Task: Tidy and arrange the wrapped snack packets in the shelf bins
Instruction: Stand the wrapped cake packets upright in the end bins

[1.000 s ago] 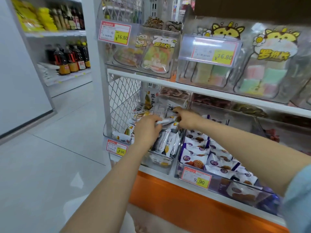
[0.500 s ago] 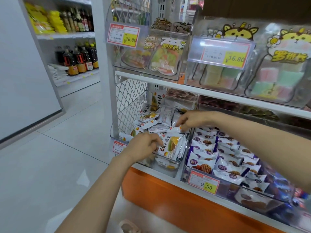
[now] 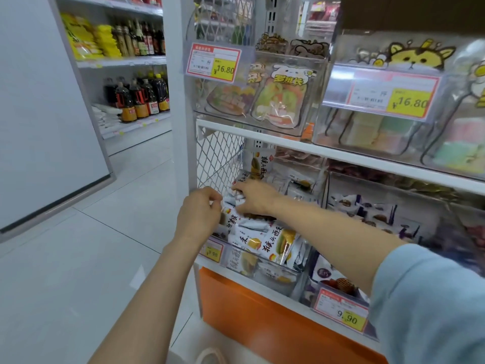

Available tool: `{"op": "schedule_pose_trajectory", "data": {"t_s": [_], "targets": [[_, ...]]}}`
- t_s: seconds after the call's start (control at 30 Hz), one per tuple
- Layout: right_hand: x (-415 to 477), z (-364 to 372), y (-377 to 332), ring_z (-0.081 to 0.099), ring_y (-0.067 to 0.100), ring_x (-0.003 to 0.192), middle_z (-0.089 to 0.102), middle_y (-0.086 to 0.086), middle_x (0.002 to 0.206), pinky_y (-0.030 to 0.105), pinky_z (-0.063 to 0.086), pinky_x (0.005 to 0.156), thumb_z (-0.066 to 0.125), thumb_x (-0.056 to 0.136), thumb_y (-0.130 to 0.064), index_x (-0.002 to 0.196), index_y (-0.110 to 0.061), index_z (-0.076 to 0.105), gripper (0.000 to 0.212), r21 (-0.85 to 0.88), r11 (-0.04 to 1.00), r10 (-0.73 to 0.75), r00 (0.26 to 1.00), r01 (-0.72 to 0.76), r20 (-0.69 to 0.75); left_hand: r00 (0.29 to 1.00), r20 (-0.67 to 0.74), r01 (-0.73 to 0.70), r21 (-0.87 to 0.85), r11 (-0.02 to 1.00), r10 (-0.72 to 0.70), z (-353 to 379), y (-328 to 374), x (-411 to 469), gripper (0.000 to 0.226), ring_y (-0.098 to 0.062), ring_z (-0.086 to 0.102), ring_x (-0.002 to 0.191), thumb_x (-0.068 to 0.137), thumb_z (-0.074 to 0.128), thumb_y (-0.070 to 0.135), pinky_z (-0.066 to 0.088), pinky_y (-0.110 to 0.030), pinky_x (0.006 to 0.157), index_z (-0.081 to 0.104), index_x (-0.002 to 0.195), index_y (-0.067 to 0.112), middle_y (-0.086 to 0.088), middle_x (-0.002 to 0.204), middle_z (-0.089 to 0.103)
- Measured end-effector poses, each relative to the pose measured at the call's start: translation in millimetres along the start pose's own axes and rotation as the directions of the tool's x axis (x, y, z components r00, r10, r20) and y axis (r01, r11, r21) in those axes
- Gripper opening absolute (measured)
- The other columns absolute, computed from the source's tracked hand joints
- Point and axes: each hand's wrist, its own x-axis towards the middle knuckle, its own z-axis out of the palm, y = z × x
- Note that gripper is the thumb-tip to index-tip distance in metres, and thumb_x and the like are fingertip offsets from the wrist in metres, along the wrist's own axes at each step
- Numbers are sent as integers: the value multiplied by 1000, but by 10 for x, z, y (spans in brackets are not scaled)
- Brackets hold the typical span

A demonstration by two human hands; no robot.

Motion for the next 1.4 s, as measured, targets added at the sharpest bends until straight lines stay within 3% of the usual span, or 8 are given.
{"op": "schedule_pose_trajectory", "data": {"t_s": [0.1, 0.3, 0.37, 0.47, 0.67, 0.87, 1.27, 1.4], "targets": [[-13, -108, 4, 59, 25, 99, 62, 7, 119, 29, 47, 74, 64, 84, -30, 130, -20, 50, 49, 21, 999, -21, 990, 24, -140, 999, 47, -11, 3, 1000, 11, -14, -73, 18, 19, -23, 59, 88, 93, 48, 10, 46, -30, 77, 65, 103, 13, -6, 110, 64], [-566, -551, 331, 58, 15, 82, 66, 0, 101, 29, 48, 70, 62, 88, -21, 119, -14, 59, 32, 243, 958, -46, 919, 152, -392, 978, 168, -129, 13, 992, 125, 84, -69, 37, 18, -17, 59, 85, 94, 49, 12, 45, -27, 75, 65, 102, 12, -5, 109, 64], [-722, -608, 557, 54, 11, 87, 59, -7, 102, 25, 45, 72, 59, 91, -27, 125, -21, 56, 35, 255, 966, 77, 895, 41, -439, 967, 205, -164, 44, 985, 152, 143, -54, 46, 18, -20, 59, 91, 95, 48, 14, 46, -30, 77, 64, 103, 12, -6, 112, 60], [-842, -581, 935, 58, 26, 92, 60, 10, 99, 29, 36, 71, 53, 94, -22, 117, -6, 57, 28, 251, 958, 244, 850, -138, -467, 948, 263, -211, 88, 974, 182, 256, -39, 81, 18, -22, 56, 95, 95, 47, 14, 43, -28, 74, 62, 105, 12, -8, 113, 56], [-869, -561, 1203, 54, 18, 117, 56, 3, 129, 14, 35, 89, 63, 90, -23, 126, -16, 59, 37, 204, 979, 34, 992, -8, -120, 928, 342, -204, 134, 970, 147, 485, 48, 153, 28, -27, 52, 111, 97, 45, 17, 42, -31, 85, 51, 124, 12, -12, 126, 46], [-791, -512, 1167, 58, 16, 105, 61, 1, 117, 34, 48, 90, 59, 92, -29, 118, -21, 64, 28, 154, 988, 40, 991, -20, -127, 885, 462, -114, 105, 988, 53, 702, 137, 150, 43, -26, 45, 123, 96, 48, 19, 38, -31, 97, 41, 137, 15, -10, 140, 39], [-841, -462, 1056, 53, 14, 117, 53, -8, 135, 33, 45, 97, 57, 91, -41, 130, -33, 53, 39, 160, 984, 80, 997, -80, 11, 780, 614, -138, -23, 990, 123, 587, 27, 101, 47, -22, 40, 132, 97, 45, 15, 36, -28, 103, 35, 142, 25, -1, 150, 33], [-771, -548, 970, 50, 14, 121, 55, -10, 132, 35, 40, 102, 55, 86, -55, 122, -34, 59, 42, 224, 971, 83, 997, -82, 6, 862, 495, -141, 29, 990, 108, 503, 20, 118, 37, -22, 47, 124, 98, 45, 18, 40, -29, 97, 46, 135, 18, -6, 141, 44]]}}
